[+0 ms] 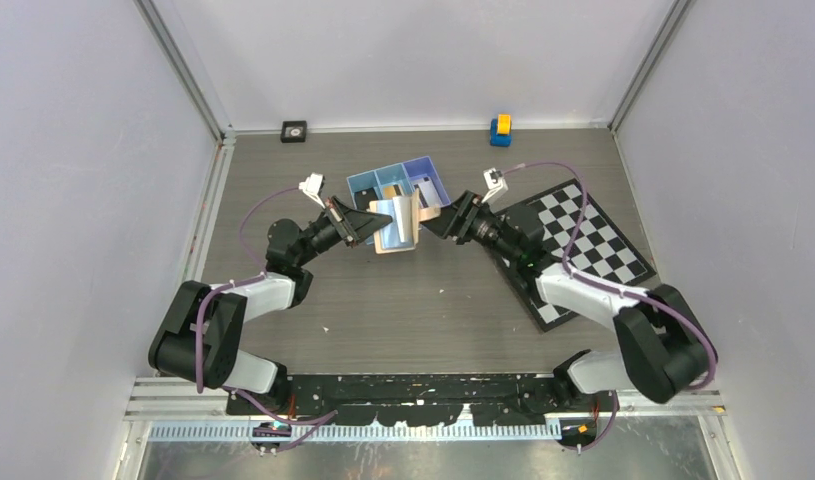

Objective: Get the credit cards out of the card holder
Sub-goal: Close the card holder, then place the card holder at the center of the board, then reset both arms

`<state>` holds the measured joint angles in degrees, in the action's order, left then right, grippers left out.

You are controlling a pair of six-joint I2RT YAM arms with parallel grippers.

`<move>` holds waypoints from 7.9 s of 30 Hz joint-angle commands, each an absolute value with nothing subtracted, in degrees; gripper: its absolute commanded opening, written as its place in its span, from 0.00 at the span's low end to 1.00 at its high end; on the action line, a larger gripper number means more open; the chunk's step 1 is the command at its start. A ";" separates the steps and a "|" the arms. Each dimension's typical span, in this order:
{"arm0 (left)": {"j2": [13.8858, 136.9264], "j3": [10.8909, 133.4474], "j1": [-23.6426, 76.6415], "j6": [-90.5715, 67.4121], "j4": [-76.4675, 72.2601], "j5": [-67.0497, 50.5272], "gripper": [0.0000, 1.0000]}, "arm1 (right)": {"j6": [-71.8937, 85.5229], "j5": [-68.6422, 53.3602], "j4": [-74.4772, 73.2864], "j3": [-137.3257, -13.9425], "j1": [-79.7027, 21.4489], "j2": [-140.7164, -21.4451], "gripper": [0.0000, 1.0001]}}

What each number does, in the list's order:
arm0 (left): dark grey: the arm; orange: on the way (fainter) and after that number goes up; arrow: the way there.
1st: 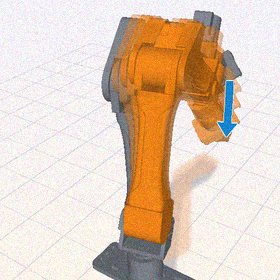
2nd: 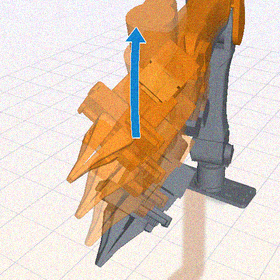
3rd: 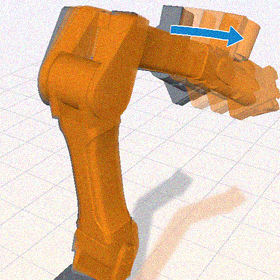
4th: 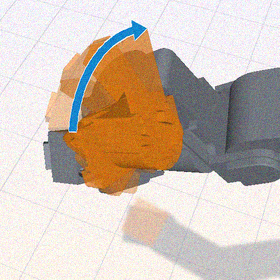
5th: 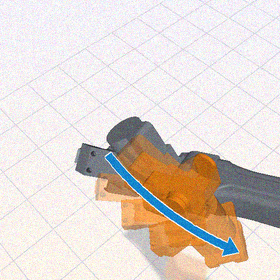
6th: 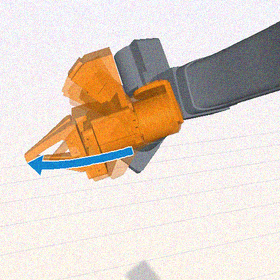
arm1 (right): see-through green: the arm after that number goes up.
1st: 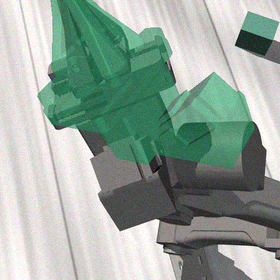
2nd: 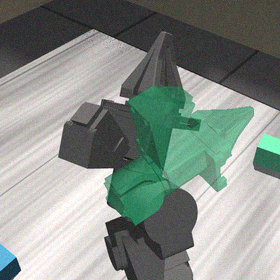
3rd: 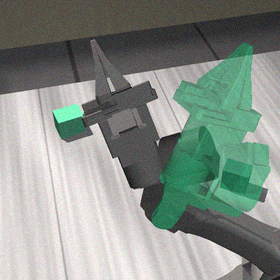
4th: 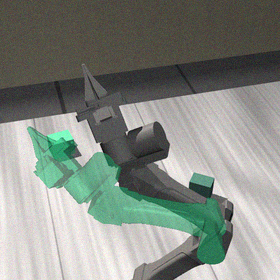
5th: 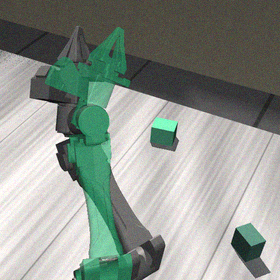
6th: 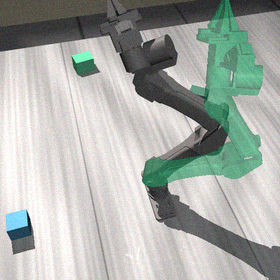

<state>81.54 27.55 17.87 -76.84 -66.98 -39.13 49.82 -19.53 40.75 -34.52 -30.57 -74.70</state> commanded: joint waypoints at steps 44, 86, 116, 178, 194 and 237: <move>78.74 26.31 17.06 -78.33 -78.87 -39.52 0.65 | 59.79 -29.00 49.44 -39.95 -27.92 -86.40 0.20; 71.94 31.01 16.52 -68.28 -50.35 -39.14 0.00 | 54.07 -29.97 45.98 -41.26 -32.12 -84.30 0.75; 82.13 27.43 11.72 -85.07 -77.78 -41.47 0.00 | 59.58 -36.73 57.17 -43.15 -34.58 -91.62 0.39; 64.04 38.55 25.70 -34.60 -1.62 13.54 1.00 | 19.27 30.85 18.81 -33.75 -34.38 -57.88 0.84; 59.80 28.40 25.70 -13.76 -17.84 22.26 1.00 | -1.93 36.61 25.56 -23.10 -24.24 -57.33 0.84; 76.35 15.29 13.28 3.34 -52.73 21.68 0.92 | 5.08 30.71 67.75 -15.03 -7.13 -90.84 0.92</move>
<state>75.05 14.00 14.81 2.28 -47.70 22.22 4.47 28.91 65.43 -13.98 -7.38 -91.85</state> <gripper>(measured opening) 0.924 0.914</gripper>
